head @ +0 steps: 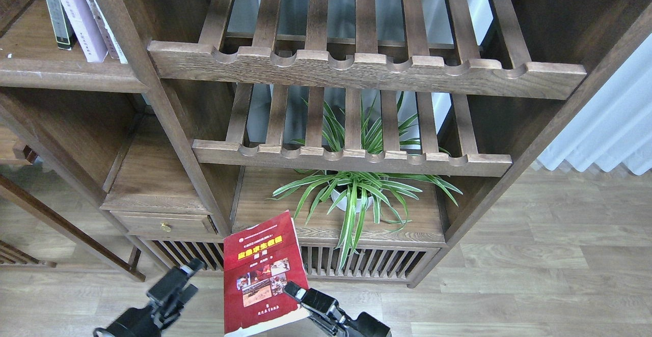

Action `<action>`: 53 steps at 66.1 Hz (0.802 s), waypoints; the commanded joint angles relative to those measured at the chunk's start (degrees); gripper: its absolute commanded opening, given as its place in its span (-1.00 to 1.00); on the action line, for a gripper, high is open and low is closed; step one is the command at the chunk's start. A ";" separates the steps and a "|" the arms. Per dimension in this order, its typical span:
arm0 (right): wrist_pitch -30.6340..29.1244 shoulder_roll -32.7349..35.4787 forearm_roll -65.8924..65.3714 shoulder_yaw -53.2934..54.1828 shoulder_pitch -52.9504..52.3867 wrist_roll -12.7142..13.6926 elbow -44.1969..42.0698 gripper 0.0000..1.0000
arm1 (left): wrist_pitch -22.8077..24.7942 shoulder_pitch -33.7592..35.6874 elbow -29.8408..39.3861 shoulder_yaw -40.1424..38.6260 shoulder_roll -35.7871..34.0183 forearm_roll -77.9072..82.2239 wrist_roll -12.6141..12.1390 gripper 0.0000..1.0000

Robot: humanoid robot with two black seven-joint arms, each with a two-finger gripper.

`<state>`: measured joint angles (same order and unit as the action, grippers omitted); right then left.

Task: Organize books on shelf
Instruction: 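Pass the red book from the right gripper to the left gripper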

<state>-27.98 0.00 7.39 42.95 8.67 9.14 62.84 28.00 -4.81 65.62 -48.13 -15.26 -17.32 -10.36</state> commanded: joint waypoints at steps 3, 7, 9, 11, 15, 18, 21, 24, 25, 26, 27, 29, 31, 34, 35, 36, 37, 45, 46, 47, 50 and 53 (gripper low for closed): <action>-0.02 0.00 -0.01 -0.50 0.20 0.62 0.00 -0.90 | 0.00 1.20 -0.58 1.63 2.34 0.01 -0.01 0.88; -0.02 0.00 -0.01 -0.67 0.47 0.62 0.09 -0.90 | 0.00 1.47 -0.75 1.90 2.87 -0.08 -0.01 0.85; -0.02 0.00 -0.01 -0.67 0.47 0.70 0.09 -0.90 | 0.00 1.55 -0.75 1.90 3.31 -0.08 -0.01 0.85; -0.02 0.00 -0.01 -0.67 0.47 0.70 0.08 -0.90 | 0.00 1.64 -0.75 1.90 3.48 -0.08 -0.01 0.83; -0.02 0.00 -0.01 -0.67 0.56 0.70 0.00 -0.90 | 0.00 1.64 -0.75 1.90 4.19 0.01 0.07 0.79; -0.02 0.00 -0.01 -0.67 0.73 0.70 0.00 -0.90 | 0.00 1.64 -0.75 1.98 4.63 -0.08 -0.01 0.74; -0.02 0.00 -0.01 -0.76 1.26 0.70 0.09 -0.90 | 0.00 1.64 -0.84 1.98 5.59 -0.08 -0.01 0.58; -0.02 0.00 -0.01 -0.76 1.35 0.70 0.00 -0.90 | 0.00 1.55 -0.84 2.07 6.12 -0.08 -0.01 0.45; -0.02 0.00 -0.01 -0.76 1.35 0.70 0.08 -0.89 | 0.00 1.55 -0.84 2.07 6.21 -0.08 -0.01 0.41; -0.02 0.00 -0.01 -0.68 1.43 0.70 0.09 -0.89 | 0.00 1.55 -0.84 2.16 6.47 -0.08 -0.01 0.33; -0.02 0.00 -0.01 -0.67 1.43 0.70 0.09 -0.89 | 0.00 1.64 -0.84 2.25 6.56 -0.08 -0.01 0.30; -0.02 0.00 -0.09 -0.67 1.43 0.70 0.00 -0.89 | 0.00 1.64 -0.84 2.33 6.82 -0.08 -0.01 0.18; -0.02 0.00 -0.01 -0.59 1.43 0.70 0.00 -0.89 | 0.00 1.64 -0.84 2.34 7.00 -0.08 -0.01 0.08; -0.02 0.00 -0.01 -0.59 1.43 0.70 0.08 -0.89 | 0.00 1.64 -0.84 2.42 7.00 -0.08 -0.01 -0.03; -0.02 0.00 -0.01 -0.59 1.43 0.70 0.00 -0.89 | 0.00 1.64 -0.84 2.42 7.00 -0.08 -0.01 -0.06; -0.02 0.00 -0.01 -0.59 1.43 0.70 0.00 -0.89 | 0.00 1.64 -0.84 2.42 7.00 -0.08 -0.01 -0.09; -0.02 0.00 -0.01 -0.59 1.43 0.70 0.08 -0.89 | 0.00 1.64 -0.76 2.42 7.00 -0.08 -0.01 -0.17; -0.02 0.00 0.08 -0.41 1.43 0.70 0.00 -0.89 | 0.00 1.73 -0.84 2.42 6.56 0.01 -0.10 -0.33; -0.02 0.00 0.08 -0.32 1.43 0.70 0.00 -0.89 | 0.00 1.73 -0.84 2.42 6.47 0.01 -0.10 -0.34; -0.02 0.00 0.08 -0.32 1.43 0.70 0.00 -0.89 | 0.00 1.73 -0.84 2.42 6.47 0.01 -0.10 -0.34; -0.02 0.00 0.08 -0.24 1.43 0.70 0.00 -0.89 | 0.00 1.82 -0.84 2.34 6.30 0.01 -0.10 -0.39; -0.02 0.00 0.08 -0.24 1.43 0.70 0.00 -0.89 | 0.00 1.73 -0.84 2.34 6.12 0.01 -0.10 -0.47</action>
<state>-28.01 0.02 7.42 42.58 10.13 9.79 62.85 27.96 -3.08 64.74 -45.80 -8.48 -17.39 -10.34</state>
